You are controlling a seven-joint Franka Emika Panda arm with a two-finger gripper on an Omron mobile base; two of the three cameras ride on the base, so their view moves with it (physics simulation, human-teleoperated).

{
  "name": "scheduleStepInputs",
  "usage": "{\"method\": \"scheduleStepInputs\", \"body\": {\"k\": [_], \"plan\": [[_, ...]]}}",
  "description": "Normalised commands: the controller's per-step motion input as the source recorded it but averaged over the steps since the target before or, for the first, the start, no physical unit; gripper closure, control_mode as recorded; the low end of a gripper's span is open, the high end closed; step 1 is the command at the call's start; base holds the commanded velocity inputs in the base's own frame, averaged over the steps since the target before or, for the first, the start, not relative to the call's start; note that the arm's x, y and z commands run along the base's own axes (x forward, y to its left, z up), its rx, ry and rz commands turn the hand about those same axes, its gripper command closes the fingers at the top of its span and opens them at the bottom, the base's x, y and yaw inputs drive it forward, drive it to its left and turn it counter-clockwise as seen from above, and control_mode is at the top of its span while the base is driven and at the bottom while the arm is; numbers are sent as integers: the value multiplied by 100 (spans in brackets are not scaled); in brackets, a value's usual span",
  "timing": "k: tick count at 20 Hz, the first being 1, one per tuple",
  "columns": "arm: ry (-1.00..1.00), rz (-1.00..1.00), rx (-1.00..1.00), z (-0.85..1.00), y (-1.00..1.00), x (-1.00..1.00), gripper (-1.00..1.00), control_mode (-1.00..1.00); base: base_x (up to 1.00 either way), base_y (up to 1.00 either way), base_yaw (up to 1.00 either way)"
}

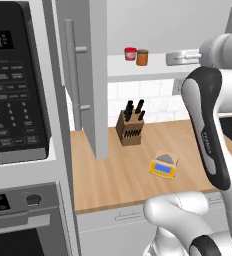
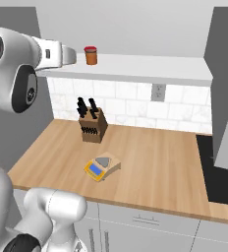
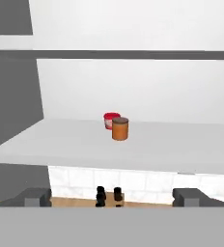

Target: Pick the jam and place it on the digital scale for weighing, and close the cabinet.

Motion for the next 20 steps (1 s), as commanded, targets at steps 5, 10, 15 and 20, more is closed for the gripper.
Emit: {"method": "scheduleStepInputs", "body": {"k": [5,10,15,20], "plan": [[-10,-1,0,0,0,39,-100,-100,0,0,0],[0,0,0,-4,0,56,-100,-100,0,0,0],[3,0,0,-16,1,58,-100,-100,0,0,0],[2,0,0,-32,0,46,-100,-100,0,0,0]]}}
